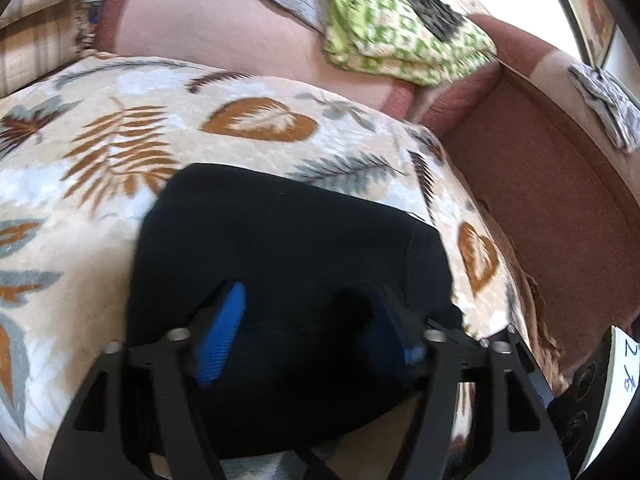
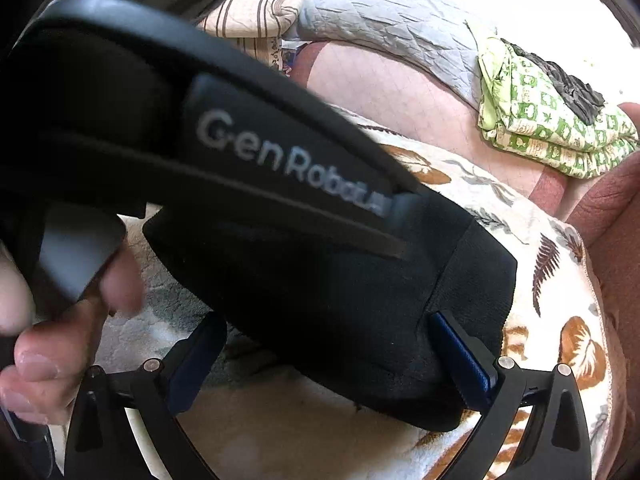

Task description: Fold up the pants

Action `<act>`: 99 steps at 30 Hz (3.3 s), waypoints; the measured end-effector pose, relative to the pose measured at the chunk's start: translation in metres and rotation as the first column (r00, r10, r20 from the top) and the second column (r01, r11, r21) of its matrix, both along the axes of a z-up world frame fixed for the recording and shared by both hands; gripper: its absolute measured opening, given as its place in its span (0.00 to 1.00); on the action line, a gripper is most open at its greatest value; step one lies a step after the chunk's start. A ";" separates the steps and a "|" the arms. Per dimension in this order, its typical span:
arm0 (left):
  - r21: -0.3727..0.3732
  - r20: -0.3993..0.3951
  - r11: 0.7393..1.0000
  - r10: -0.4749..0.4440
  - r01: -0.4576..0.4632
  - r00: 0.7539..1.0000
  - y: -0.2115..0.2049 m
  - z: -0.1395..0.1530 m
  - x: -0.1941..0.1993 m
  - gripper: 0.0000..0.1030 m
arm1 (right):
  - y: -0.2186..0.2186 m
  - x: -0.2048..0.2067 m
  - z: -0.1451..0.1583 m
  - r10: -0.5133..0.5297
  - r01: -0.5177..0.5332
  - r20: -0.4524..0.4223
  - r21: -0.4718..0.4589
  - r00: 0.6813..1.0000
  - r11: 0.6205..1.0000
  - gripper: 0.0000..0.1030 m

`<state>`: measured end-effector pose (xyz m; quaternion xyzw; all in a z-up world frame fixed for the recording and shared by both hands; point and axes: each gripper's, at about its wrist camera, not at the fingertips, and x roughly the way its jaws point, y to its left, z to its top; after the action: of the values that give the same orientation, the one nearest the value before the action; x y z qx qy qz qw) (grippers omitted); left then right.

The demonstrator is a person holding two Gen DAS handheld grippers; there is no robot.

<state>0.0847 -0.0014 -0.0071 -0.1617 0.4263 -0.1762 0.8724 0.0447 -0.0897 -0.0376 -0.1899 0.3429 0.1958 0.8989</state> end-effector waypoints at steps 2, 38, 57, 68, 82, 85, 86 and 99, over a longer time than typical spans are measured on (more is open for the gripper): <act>-0.021 -0.021 0.998 -0.055 0.054 0.998 -0.004 0.002 0.005 0.90 | -0.004 0.001 -0.003 -0.006 0.006 -0.013 0.008 1.000 1.000 1.00; -0.217 -0.081 0.967 0.121 -0.136 0.989 0.044 0.033 -0.001 0.99 | -0.153 0.021 0.011 -0.349 0.472 -0.322 0.501 0.880 0.725 1.00; -0.244 -0.106 0.966 0.065 -0.089 0.992 0.041 0.028 -0.001 0.99 | -0.165 0.035 0.008 -0.620 0.646 -0.232 0.055 0.750 0.761 0.99; -0.124 -0.067 0.984 0.121 -0.129 0.990 0.037 0.028 -0.005 0.99 | -0.169 0.033 0.008 -0.618 0.650 -0.245 0.071 0.747 0.757 1.00; -0.044 -0.094 0.997 0.064 -0.068 0.994 0.028 0.029 -0.006 0.99 | -0.169 0.034 0.009 -0.618 0.650 -0.246 0.070 0.746 0.757 1.00; -0.052 -0.101 0.996 0.072 -0.077 0.992 0.031 0.029 -0.007 0.99 | -0.169 0.034 0.009 -0.618 0.650 -0.246 0.070 0.746 0.757 1.00; -0.054 -0.100 0.995 0.072 -0.078 0.992 0.032 0.030 -0.007 0.99 | -0.169 0.034 0.009 -0.619 0.650 -0.246 0.070 0.746 0.757 1.00; 0.022 0.037 0.997 0.074 -0.075 0.997 0.045 0.052 -0.026 0.99 | -0.169 0.034 0.009 -0.619 0.651 -0.247 0.070 0.745 0.756 1.00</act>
<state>0.0585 0.0437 0.0453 -0.1642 0.4060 -0.1415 0.8878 0.0786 -0.2590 -0.0289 0.0288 0.4636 -0.0782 0.8821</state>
